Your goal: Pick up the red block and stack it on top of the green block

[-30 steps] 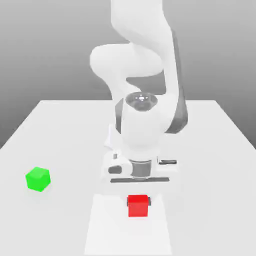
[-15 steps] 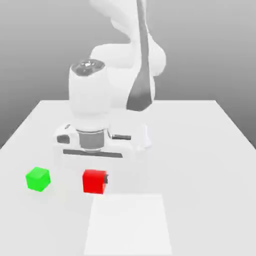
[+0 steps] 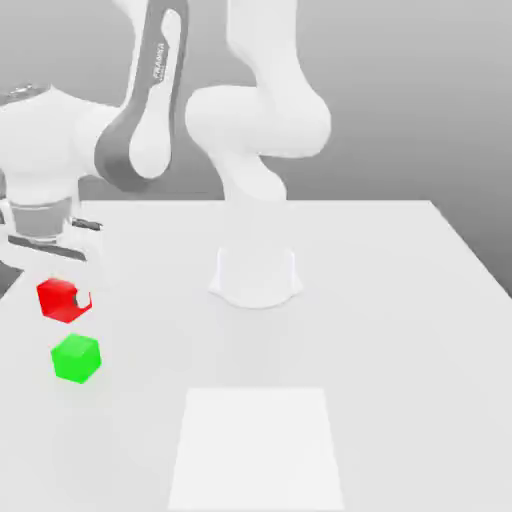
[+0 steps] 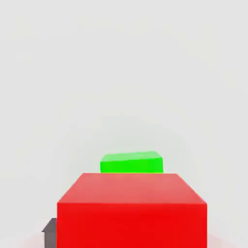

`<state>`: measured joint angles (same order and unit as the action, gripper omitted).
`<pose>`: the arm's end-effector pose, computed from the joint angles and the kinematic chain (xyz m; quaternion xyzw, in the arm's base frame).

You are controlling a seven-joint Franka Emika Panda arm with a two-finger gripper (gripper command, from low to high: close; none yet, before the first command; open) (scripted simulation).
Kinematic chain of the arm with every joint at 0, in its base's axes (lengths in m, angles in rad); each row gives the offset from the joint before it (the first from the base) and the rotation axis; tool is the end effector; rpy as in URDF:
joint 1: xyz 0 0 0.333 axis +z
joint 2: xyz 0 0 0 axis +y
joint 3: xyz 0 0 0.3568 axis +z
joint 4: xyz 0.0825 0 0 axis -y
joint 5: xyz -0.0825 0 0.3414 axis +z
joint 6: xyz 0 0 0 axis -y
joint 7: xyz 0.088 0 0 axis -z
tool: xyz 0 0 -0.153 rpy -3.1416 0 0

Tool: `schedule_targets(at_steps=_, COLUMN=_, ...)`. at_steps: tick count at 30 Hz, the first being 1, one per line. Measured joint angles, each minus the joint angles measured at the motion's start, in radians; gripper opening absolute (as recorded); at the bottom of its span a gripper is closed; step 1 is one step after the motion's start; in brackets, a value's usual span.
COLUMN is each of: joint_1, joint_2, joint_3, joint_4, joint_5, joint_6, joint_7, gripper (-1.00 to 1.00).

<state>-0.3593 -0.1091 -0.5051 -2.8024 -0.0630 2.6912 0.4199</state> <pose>0.2326 -0.2646 0.2669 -0.8183 0.5746 0.0041 0.0141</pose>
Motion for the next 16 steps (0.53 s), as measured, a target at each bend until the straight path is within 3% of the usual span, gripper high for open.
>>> schedule_targets(at_steps=14, joint_1=0.031, joint_2=0.203, joint_3=0.03, joint_4=0.004, joint_5=0.271, joint_6=0.18, joint_7=-0.193, gripper=-1.0)
schedule_targets(at_steps=15, joint_1=0.027, joint_2=0.215, joint_3=0.035, joint_4=0.003, joint_5=0.28, joint_6=0.195, joint_7=-0.199, gripper=1.0)
schedule_targets(at_steps=16, joint_1=0.027, joint_2=0.215, joint_3=0.035, joint_4=0.003, joint_5=0.28, joint_6=0.195, joint_7=-0.199, gripper=1.0)
